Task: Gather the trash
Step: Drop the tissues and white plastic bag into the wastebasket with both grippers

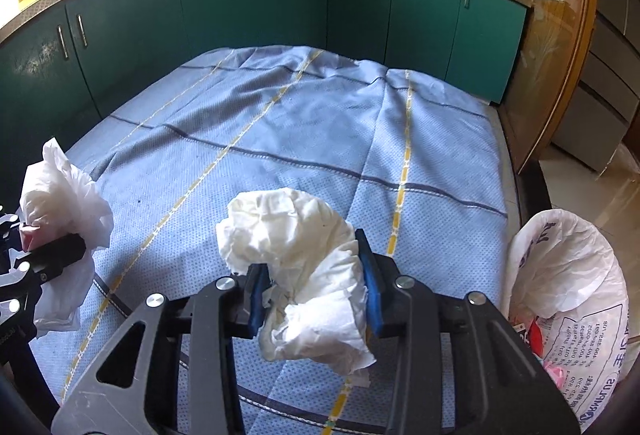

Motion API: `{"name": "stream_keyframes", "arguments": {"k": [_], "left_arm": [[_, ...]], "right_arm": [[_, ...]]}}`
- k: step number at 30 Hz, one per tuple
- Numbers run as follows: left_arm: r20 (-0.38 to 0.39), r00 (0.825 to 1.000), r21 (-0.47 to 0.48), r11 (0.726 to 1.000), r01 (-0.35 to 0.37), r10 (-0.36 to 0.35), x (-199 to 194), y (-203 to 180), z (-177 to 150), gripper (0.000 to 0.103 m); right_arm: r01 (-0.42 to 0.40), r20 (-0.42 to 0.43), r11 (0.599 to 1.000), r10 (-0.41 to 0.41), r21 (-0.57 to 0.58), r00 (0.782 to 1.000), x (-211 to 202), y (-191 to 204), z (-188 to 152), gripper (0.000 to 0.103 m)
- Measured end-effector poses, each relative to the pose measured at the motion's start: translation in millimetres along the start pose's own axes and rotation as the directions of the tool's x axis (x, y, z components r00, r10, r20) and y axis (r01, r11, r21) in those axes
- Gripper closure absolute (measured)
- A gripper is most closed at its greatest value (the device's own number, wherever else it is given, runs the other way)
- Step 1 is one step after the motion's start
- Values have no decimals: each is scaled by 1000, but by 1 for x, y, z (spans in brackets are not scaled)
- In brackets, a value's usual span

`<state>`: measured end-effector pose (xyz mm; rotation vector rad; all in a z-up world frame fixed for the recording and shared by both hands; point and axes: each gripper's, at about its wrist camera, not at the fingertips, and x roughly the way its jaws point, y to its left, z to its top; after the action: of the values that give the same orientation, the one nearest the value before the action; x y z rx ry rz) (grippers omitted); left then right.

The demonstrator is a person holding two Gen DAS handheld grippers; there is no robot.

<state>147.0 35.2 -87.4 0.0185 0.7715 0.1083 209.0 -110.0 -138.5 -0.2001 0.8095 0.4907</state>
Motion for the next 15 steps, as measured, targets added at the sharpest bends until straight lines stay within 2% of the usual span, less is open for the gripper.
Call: {"name": "stream_keyframes", "arguments": {"k": [4, 6, 8, 10, 11, 13, 15], "left_arm": [[77, 997, -7, 1000, -13, 13, -23, -4, 14, 75], [112, 994, 5, 1000, -11, 11, -32, -11, 22, 75], [136, 991, 21, 1000, 15, -18, -36, -23, 31, 75], [145, 988, 38, 999, 39, -44, -37, -36, 36, 75], [148, 987, 51, 997, 57, -64, -36, -46, 39, 75], [155, 983, 74, 994, 85, -96, -35, -60, 44, 75], [167, 979, 108, 989, 98, -115, -36, -78, 47, 75]], "right_arm": [[41, 89, 998, -44, 37, 995, -25, -17, 4, 65], [60, 164, 994, -75, 95, 984, -48, -36, 5, 65], [121, 229, 983, -151, 140, 962, -69, -54, 3, 65], [223, 263, 954, -272, 201, 926, -88, -78, -4, 65], [256, 258, 938, -313, 232, 914, -93, -89, -7, 65], [333, 197, 894, -400, 301, 895, -94, -117, -17, 65], [399, 85, 838, -459, 373, 884, -87, -148, -31, 64]]}}
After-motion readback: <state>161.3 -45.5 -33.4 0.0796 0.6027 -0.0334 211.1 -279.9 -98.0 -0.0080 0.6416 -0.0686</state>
